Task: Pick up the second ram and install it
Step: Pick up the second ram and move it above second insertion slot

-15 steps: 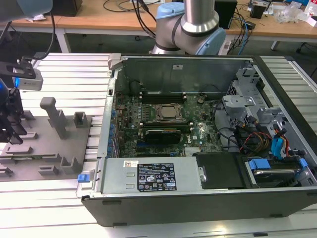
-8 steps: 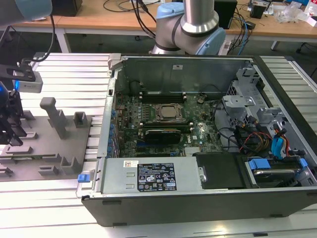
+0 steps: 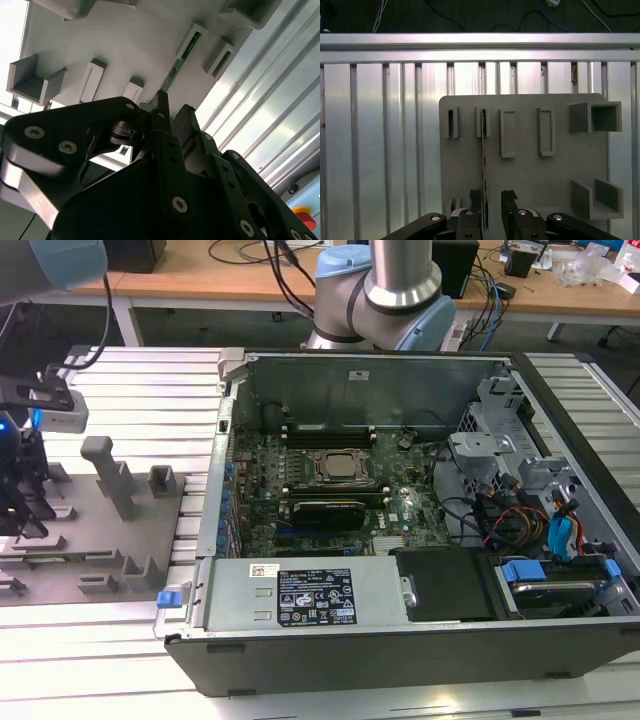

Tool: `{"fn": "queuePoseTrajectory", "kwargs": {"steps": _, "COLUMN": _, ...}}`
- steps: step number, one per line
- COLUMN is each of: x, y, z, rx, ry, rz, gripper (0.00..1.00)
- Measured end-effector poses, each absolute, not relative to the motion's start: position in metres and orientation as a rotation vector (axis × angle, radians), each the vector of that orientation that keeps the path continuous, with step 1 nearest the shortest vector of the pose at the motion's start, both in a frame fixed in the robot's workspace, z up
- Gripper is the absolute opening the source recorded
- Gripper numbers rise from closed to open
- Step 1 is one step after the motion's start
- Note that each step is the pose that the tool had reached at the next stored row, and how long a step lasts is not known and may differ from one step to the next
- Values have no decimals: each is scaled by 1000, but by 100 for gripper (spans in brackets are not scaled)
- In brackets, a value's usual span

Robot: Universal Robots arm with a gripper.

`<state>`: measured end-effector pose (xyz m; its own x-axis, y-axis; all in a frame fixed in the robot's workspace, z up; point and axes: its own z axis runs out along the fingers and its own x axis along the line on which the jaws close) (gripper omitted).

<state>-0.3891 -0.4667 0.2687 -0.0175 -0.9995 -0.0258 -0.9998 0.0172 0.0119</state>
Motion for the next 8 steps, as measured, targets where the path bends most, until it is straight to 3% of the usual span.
{"fn": "queuePoseTrajectory", "kwargs": {"steps": 8, "x": -389, "y": -467, "z": 262, "rx": -2195, "ry": 2233, "rz": 42, "gripper": 30}}
